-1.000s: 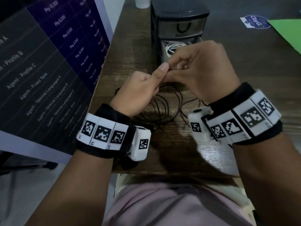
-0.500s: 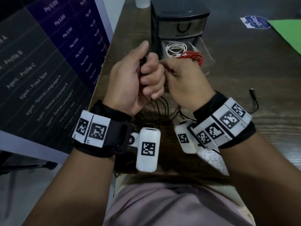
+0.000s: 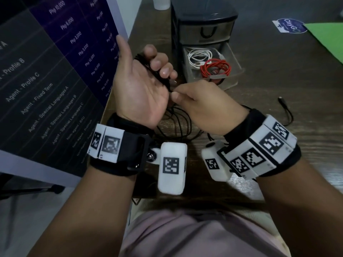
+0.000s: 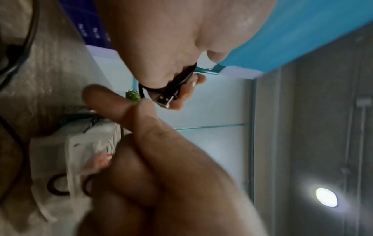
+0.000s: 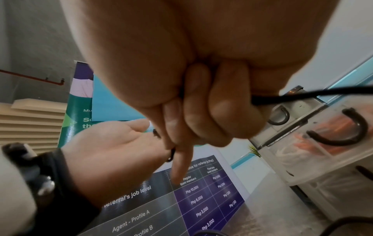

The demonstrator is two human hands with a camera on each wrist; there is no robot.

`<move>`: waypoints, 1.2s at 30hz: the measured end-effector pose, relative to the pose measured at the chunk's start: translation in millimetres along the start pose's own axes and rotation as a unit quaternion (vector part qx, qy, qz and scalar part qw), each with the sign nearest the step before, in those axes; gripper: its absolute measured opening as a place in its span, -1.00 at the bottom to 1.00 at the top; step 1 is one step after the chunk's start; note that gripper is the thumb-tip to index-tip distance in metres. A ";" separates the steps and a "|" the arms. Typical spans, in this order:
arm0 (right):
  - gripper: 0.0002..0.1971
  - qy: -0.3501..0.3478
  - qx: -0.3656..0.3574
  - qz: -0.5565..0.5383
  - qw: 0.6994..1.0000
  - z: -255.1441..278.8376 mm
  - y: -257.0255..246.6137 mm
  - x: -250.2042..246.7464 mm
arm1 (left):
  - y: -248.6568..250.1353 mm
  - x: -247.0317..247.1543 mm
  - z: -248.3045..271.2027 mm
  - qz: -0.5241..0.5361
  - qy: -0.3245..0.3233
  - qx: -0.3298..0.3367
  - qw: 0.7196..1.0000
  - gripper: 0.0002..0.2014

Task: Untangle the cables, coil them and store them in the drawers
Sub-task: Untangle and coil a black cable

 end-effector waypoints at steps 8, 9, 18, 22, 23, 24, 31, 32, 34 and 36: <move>-0.57 -0.023 0.004 0.028 0.999 12.0 -13.1 -15.8 | -11.0 0.0 -0.9 -0.444 -0.068 0.169 0.877 -0.66; -0.59 -0.014 -0.004 0.036 0.999 12.3 -14.7 -18.5 | -13.0 -2.1 -1.1 -0.507 -0.090 0.181 0.838 -0.66; -0.88 0.004 -0.003 -0.022 1.000 19.5 -9.7 -49.0 | -14.0 -15.5 -1.2 -0.648 -0.191 -0.006 0.737 -0.28; -0.91 0.086 -0.012 -0.047 0.995 12.9 -5.4 -51.9 | -13.8 -8.6 6.3 -0.555 -0.207 -0.055 0.804 -0.29; -0.89 0.114 -0.015 -0.070 0.991 10.8 -4.3 -51.3 | -12.5 -6.2 7.4 -0.533 -0.204 -0.067 0.818 -0.30; -0.84 0.141 -0.017 -0.095 0.985 9.3 -3.1 -51.0 | -11.5 -4.2 8.7 -0.518 -0.202 -0.075 0.828 -0.30; -0.77 0.198 -0.020 -0.170 0.965 -7.3 6.6 -33.4 | -9.6 2.1 14.6 -0.347 -0.245 -0.091 0.901 -0.38; -0.79 0.183 -0.020 -0.176 0.967 -9.0 6.3 -28.5 | -8.5 3.5 13.6 -0.312 -0.240 -0.087 0.915 -0.40; -0.80 0.144 -0.012 -0.181 0.973 -11.2 5.8 -18.4 | -6.0 5.6 10.7 -0.249 -0.229 -0.075 0.938 -0.42; -0.73 0.129 -0.008 -0.165 0.978 -10.5 3.2 -10.7 | -4.6 6.3 8.1 -0.220 -0.218 -0.060 0.949 -0.41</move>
Point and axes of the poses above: each hand's wrist, its own z-axis away from the middle knuckle, its own x-axis out of the palm, y = z × x, the point moved 1 cm from there along -z, towards the middle knuckle, and after that the axes turned 15 degrees about x, right-handed, at the moved point
